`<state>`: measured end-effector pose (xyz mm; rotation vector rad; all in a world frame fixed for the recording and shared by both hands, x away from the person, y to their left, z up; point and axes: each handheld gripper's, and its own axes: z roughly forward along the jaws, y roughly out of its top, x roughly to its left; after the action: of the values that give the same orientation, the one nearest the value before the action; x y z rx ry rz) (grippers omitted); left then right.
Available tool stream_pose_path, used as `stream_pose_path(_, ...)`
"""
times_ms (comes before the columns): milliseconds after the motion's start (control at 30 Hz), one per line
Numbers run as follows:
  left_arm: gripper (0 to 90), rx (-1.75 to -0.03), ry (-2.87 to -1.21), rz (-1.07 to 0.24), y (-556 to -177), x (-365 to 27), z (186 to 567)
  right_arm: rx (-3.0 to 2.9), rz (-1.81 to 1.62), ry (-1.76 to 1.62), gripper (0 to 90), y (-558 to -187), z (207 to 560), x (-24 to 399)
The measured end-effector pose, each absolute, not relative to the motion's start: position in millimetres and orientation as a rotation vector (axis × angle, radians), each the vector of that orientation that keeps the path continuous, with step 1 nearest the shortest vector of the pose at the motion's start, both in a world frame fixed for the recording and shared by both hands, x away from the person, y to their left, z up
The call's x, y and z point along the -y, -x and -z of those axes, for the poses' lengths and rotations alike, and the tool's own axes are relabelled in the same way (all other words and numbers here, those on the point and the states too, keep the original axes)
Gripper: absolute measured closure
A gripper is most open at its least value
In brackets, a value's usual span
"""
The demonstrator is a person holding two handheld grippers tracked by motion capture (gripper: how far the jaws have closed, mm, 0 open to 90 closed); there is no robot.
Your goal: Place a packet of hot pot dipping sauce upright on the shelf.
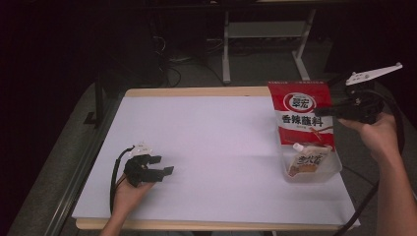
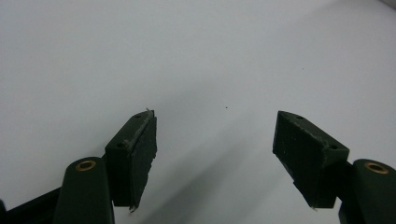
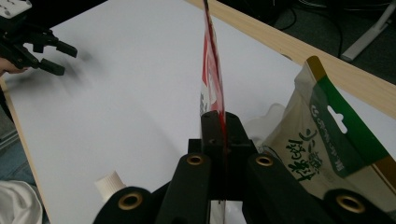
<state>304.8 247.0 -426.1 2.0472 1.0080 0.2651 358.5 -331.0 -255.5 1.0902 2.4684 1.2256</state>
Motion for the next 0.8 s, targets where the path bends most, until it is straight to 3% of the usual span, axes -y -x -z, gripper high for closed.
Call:
stream_pose_path(467,30.1,-0.996,-2.065,-0.262,-306,-247,427,-2.503,-1.21,-1.147,89.7,-370,293,331)
stream_pose_path(800,29.9,-0.991,-2.073,-0.266,-306,-247,425,-2.458,-1.277,-1.19,87.6,-361,313,356)
